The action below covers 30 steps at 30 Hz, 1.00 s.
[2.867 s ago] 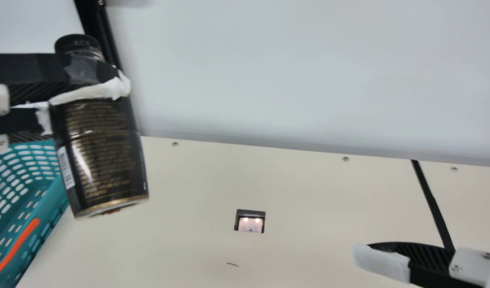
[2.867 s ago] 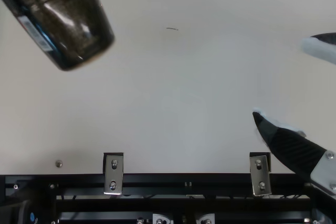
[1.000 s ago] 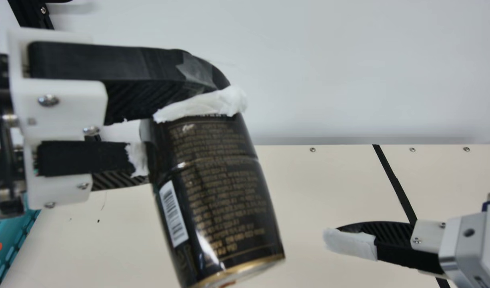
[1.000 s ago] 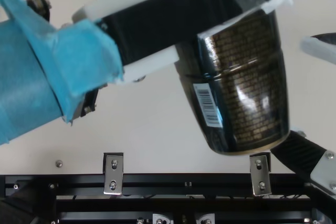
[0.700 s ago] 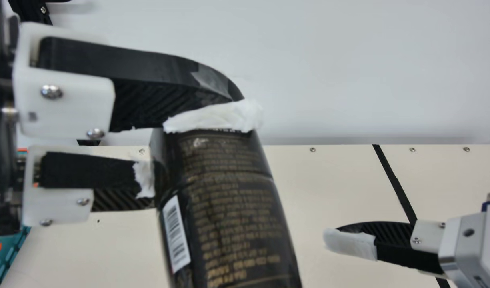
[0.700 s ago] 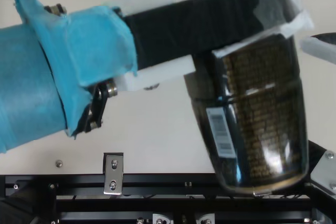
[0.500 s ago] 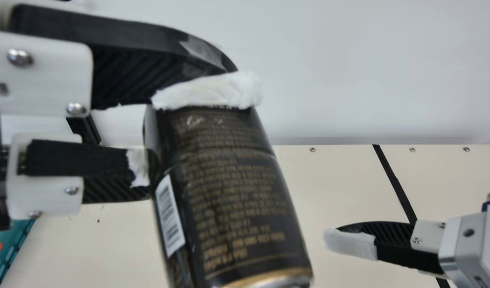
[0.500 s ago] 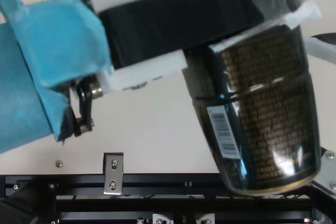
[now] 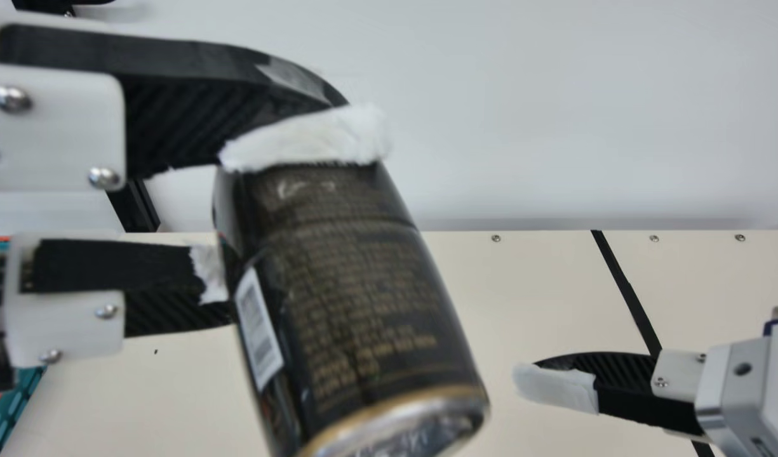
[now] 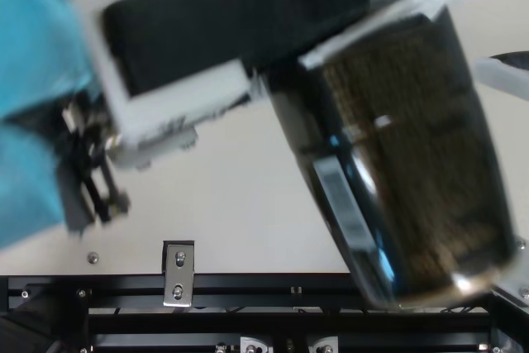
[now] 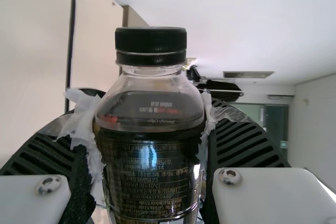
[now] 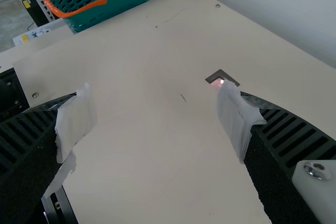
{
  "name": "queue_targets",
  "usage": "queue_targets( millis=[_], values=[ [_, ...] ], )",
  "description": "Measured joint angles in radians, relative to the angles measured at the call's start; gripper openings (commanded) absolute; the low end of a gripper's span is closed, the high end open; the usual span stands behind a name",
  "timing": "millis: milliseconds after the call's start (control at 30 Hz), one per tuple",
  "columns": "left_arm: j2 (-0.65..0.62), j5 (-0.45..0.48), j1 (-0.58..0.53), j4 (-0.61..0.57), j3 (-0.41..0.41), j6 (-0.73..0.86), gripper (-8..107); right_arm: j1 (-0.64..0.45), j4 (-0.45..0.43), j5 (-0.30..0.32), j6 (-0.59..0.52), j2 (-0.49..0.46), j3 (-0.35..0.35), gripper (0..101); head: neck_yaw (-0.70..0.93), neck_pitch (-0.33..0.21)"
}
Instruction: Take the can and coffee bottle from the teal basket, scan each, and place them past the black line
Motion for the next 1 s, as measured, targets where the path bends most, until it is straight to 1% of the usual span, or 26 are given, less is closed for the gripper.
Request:
queue_targets(
  millis=[200,400,467,867,1000],
  values=[
    [-0.062,-0.113,-0.043,0.008,0.051,-0.065,10,0.0,0.0,0.0,0.0,0.0,0.0,101,0.0,0.0],
    [-0.109,-0.263,-0.113,0.094,0.095,-0.134,10,0.0,0.0,0.0,0.0,0.0,0.0,101,0.0,0.0],
    [-0.111,-0.296,-0.12,0.11,0.095,-0.142,10,0.0,0.0,0.0,0.0,0.0,0.0,101,0.0,0.0],
    [-0.111,-0.307,-0.12,0.113,0.095,-0.142,10,0.0,0.0,0.0,0.0,0.0,0.0,101,0.0,0.0],
    [-0.106,-0.31,-0.107,0.087,0.102,-0.116,10,0.0,0.0,0.0,0.0,0.0,0.0,101,0.0,0.0]
  ],
)
